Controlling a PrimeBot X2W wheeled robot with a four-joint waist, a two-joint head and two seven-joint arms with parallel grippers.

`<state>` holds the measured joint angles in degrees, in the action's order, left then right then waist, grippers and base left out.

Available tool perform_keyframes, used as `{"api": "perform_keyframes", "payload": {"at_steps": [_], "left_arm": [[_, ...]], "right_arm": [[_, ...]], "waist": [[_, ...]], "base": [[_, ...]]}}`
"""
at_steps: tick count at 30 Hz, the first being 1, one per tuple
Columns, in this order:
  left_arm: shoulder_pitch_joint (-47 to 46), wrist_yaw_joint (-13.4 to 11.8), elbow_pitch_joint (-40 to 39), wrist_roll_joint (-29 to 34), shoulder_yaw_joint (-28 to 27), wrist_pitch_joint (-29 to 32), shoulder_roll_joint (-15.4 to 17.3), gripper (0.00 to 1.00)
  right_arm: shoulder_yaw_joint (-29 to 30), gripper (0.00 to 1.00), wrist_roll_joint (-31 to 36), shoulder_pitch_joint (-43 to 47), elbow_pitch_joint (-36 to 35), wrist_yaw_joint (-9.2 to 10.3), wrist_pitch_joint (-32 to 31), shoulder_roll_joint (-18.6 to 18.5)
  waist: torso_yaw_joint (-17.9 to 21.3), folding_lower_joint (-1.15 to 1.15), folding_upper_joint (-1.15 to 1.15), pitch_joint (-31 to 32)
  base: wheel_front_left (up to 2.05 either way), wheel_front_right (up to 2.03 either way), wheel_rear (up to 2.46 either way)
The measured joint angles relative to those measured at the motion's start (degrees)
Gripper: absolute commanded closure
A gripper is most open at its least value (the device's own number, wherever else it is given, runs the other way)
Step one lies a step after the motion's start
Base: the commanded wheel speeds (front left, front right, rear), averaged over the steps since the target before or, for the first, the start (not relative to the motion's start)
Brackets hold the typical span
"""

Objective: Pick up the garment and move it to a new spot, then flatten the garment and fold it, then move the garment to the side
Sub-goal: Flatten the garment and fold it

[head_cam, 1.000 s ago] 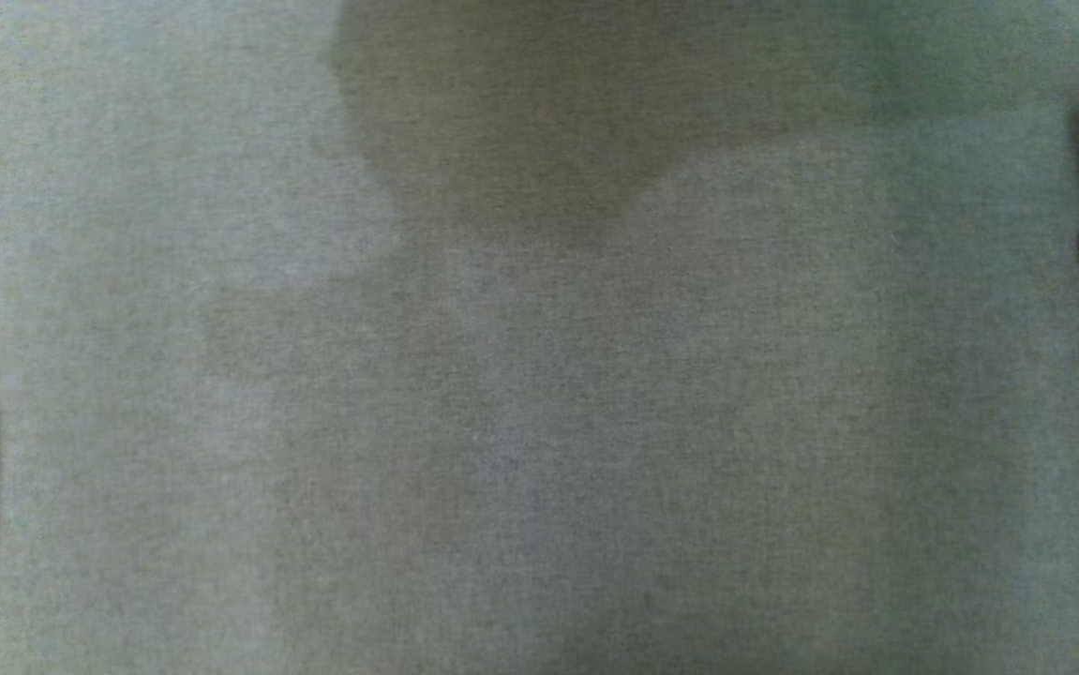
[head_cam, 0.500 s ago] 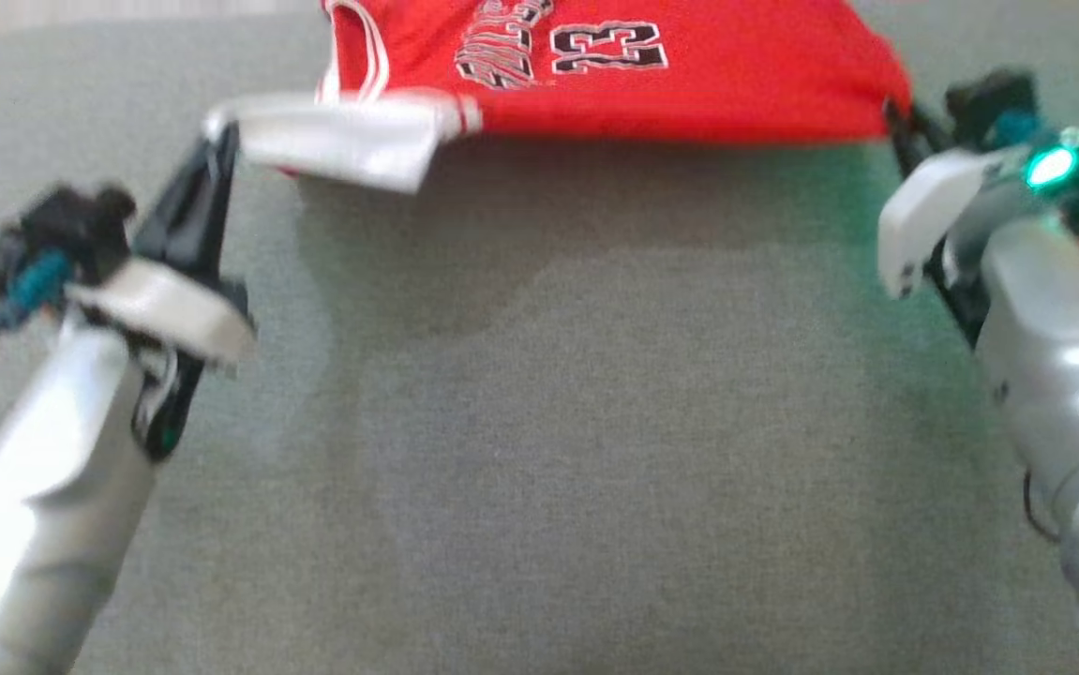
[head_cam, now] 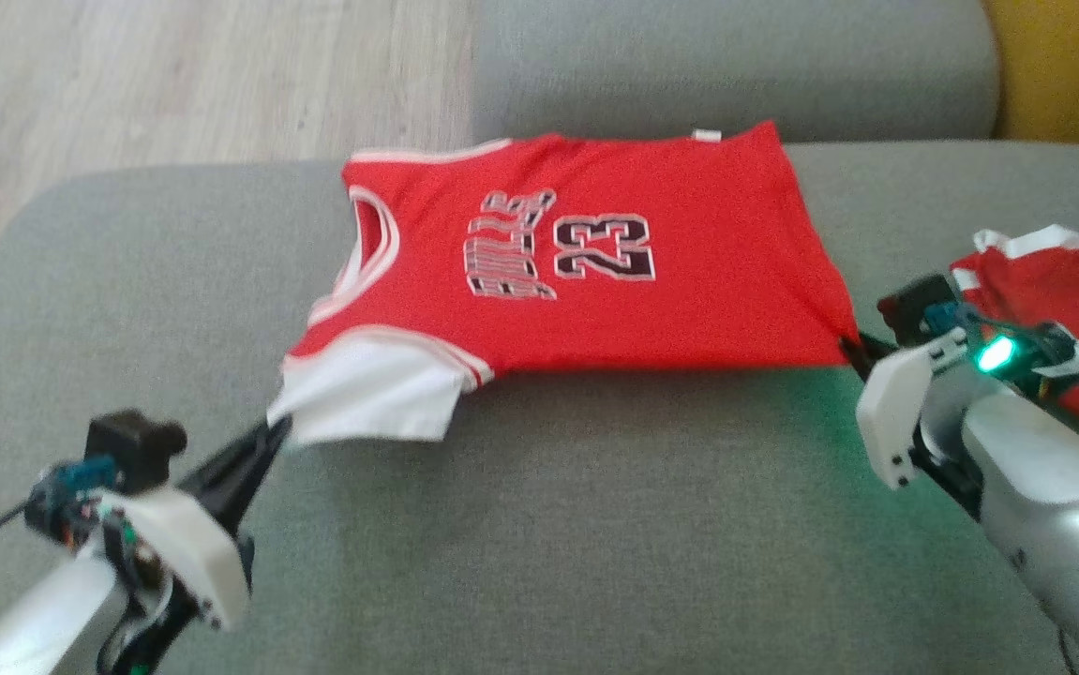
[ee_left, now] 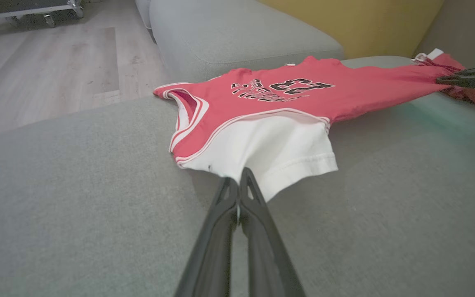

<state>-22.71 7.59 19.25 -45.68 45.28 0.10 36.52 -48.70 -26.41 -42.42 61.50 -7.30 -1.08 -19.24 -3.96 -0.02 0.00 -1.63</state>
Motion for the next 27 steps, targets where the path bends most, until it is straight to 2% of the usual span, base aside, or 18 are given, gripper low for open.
{"api": "perform_keyframes", "payload": {"at_steps": [8, 15, 20, 27], "left_arm": [[9.44, -0.88, -12.03, -6.7, 0.87, 7.27, 7.06, 1.0], [14.38, -4.22, -20.71, -9.84, 0.79, 10.0, 10.58, 1.0], [14.16, -6.1, -21.42, -9.38, 0.46, 10.21, 10.95, 1.0], [8.99, -5.99, -18.68, -8.47, 0.02, 12.52, 10.14, 1.0]], "right_arm": [[-12.43, 1.0, -17.85, 4.11, -14.54, 0.0, -9.37, -9.67], [-17.95, 1.0, -29.72, 5.65, -23.97, 0.0, -15.17, -15.67], [-19.51, 1.0, -31.95, 5.38, -25.5, 0.0, -15.13, -16.9], [-20.25, 1.0, -33.09, 1.87, -23.71, 0.0, -15.0, -16.07]], "waist": [[1.09, 0.01, 0.0, 5.07], [2.12, 0.0, 0.0, 7.38], [2.29, 0.01, 0.0, 6.79], [2.29, 0.03, 0.0, 4.45]], "base": [[0.0, 0.0, 0.0], [0.0, 0.0, 0.0], [0.0, 0.0, 0.0], [0.0, 0.0, 0.0]]}}
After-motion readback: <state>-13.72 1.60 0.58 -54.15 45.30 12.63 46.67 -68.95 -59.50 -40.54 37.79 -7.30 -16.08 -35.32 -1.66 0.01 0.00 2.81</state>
